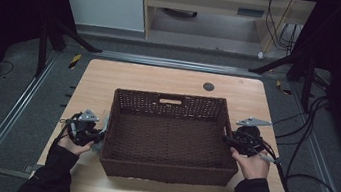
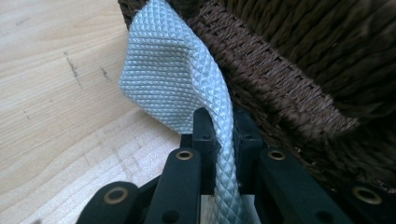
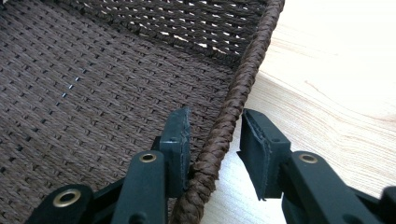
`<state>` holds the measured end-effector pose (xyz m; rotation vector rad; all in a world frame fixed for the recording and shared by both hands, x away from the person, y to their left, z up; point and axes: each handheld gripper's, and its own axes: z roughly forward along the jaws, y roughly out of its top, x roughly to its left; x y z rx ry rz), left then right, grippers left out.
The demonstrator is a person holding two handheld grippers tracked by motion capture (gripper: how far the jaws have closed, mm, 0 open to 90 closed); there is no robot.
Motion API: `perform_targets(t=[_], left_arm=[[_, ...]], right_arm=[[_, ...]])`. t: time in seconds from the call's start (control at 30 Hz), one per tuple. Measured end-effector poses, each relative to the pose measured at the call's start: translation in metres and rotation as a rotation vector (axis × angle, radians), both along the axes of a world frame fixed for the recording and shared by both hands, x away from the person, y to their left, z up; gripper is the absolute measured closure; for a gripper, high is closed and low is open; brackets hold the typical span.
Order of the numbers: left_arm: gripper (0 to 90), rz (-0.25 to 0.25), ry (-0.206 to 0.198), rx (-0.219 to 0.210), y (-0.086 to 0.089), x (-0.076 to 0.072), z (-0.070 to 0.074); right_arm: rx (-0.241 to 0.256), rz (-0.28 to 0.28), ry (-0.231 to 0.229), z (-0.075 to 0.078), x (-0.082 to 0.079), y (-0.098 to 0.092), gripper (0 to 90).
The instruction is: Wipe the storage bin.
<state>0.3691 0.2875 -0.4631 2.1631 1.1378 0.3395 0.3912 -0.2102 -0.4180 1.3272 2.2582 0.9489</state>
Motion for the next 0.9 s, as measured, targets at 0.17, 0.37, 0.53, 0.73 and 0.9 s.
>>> perform_targets(t=[0.17, 0.37, 0.53, 0.73, 0.9], left_arm=[[81.9, 0.006, -0.045, -0.015, 0.002, -0.002, 0.014], [81.9, -0.002, -0.131, -0.041, 0.005, -0.009, 0.043], [82.0, -0.008, -0.121, -0.043, 0.006, -0.008, 0.039], [82.0, -0.018, -0.039, -0.028, 0.003, -0.001, 0.015], [82.0, -0.025, 0.013, -0.002, 0.001, 0.003, 0.001]], right_arm=[[0.002, 0.001, 0.016, 0.000, 0.000, 0.001, 66.6], [0.017, -0.050, 0.000, 0.000, 0.000, 0.003, 75.1], [0.019, -0.058, -0.003, 0.000, 0.002, 0.004, 75.9], [0.014, -0.075, -0.009, 0.000, 0.010, 0.004, 75.7], [0.026, -0.064, -0.015, 0.001, 0.010, 0.003, 70.0]])
